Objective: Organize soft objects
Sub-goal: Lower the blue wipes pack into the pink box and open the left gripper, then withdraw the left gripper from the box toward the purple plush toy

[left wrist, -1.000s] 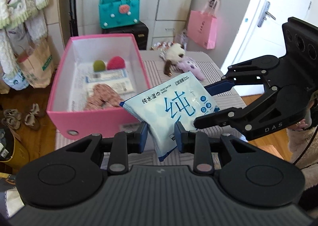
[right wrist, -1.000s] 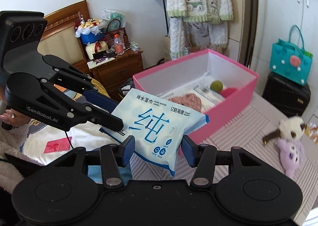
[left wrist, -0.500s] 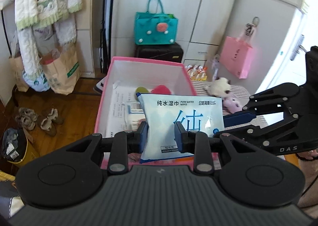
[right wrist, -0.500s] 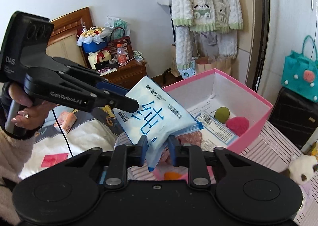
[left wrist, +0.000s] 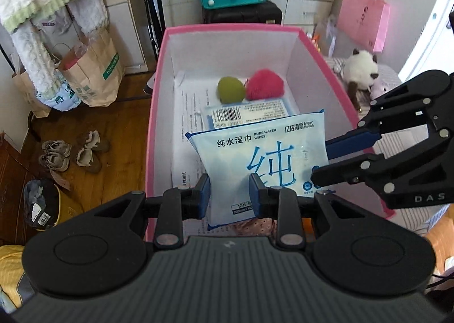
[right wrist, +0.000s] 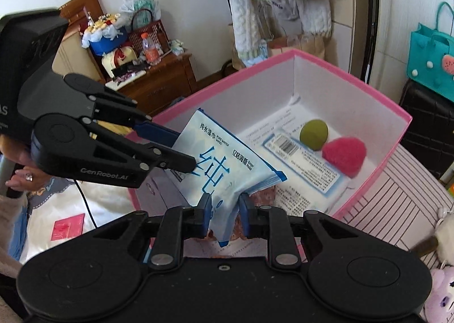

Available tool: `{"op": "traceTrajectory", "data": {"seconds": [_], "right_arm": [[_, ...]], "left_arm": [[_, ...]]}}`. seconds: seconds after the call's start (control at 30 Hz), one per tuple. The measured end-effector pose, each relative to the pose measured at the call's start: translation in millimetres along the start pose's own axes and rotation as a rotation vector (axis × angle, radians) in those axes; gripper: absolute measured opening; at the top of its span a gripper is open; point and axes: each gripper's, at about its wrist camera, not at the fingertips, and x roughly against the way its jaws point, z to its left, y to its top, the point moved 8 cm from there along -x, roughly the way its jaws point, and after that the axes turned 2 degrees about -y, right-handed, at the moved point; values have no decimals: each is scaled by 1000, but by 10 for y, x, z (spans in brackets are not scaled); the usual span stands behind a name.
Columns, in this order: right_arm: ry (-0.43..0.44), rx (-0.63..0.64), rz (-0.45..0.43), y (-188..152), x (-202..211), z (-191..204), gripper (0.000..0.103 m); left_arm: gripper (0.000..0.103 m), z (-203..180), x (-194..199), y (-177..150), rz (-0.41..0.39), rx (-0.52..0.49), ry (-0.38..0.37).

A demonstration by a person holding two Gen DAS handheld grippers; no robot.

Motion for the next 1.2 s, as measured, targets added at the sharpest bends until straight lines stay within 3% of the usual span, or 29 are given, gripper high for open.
{"op": "traceTrajectory", "data": {"seconds": [0.37,0.53,0.87,1.2], "right_arm": [[-1,-11,54,-66,-124,-39,29],[-30,-16,60,-90,-159,-90,30],[-69,28,10,-97,34,1,35],[-97,69,-113,-131,673,297,45]], "left_arm": [[28,-30,-155,-70,63,-63,8],[30,-25,-63,-51,22,-63,17],[32,-138,304,-52,-23,-45,4],[44,-372,913,-156,-102,-92,45]]}}
